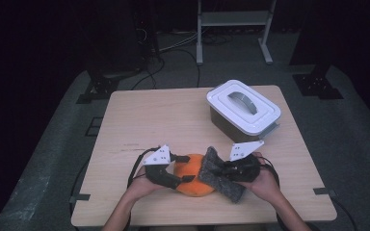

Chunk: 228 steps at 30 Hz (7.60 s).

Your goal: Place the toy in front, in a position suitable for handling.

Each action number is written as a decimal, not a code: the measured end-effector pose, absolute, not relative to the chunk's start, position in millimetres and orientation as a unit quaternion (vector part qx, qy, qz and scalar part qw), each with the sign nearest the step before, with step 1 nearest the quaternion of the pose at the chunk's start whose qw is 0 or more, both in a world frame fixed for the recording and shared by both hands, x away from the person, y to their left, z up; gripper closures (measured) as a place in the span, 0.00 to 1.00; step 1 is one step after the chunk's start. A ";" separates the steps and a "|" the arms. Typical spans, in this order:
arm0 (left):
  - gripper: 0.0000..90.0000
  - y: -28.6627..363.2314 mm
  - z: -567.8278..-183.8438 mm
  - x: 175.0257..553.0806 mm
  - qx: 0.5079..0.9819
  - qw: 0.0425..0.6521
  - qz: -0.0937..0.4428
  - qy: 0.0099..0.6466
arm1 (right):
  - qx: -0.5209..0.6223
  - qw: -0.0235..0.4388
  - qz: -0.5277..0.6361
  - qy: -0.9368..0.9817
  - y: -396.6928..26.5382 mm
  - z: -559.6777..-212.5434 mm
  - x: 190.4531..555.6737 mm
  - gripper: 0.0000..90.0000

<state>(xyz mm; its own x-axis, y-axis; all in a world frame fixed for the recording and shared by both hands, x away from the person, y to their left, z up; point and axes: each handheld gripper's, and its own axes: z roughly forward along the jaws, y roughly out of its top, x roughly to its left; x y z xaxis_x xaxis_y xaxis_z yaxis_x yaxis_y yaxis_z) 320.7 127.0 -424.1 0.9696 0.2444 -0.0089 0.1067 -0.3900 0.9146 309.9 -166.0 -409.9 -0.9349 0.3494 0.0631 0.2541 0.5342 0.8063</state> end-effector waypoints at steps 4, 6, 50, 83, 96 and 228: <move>0.42 126.6 -430.3 321.0 0.843 0.524 0.058 0.109 | 0.169 0.046 0.448 0.877 -168.0 -411.8 305.9 0.86; 0.43 126.6 -430.5 320.3 0.844 0.522 0.058 0.106 | 0.167 0.043 0.446 0.878 -169.8 -413.3 305.8 0.86; 0.19 129.3 -416.4 308.0 0.855 0.505 0.062 0.096 | 0.179 -0.003 0.446 0.877 -175.2 -414.0 310.0 0.86; 0.49 120.0 -421.0 300.1 0.871 0.484 0.074 0.028 | 0.215 -0.012 0.474 0.854 -203.5 -410.1 315.0 0.87; 0.49 123.2 -423.6 303.3 0.870 0.486 0.070 0.048 | 0.206 -0.015 0.465 0.861 -196.9 -417.5 312.2 0.87; 0.44 126.2 -420.5 309.6 0.803 0.583 0.072 0.106 | 0.171 0.074 0.472 0.862 -165.5 -397.4 299.7 0.87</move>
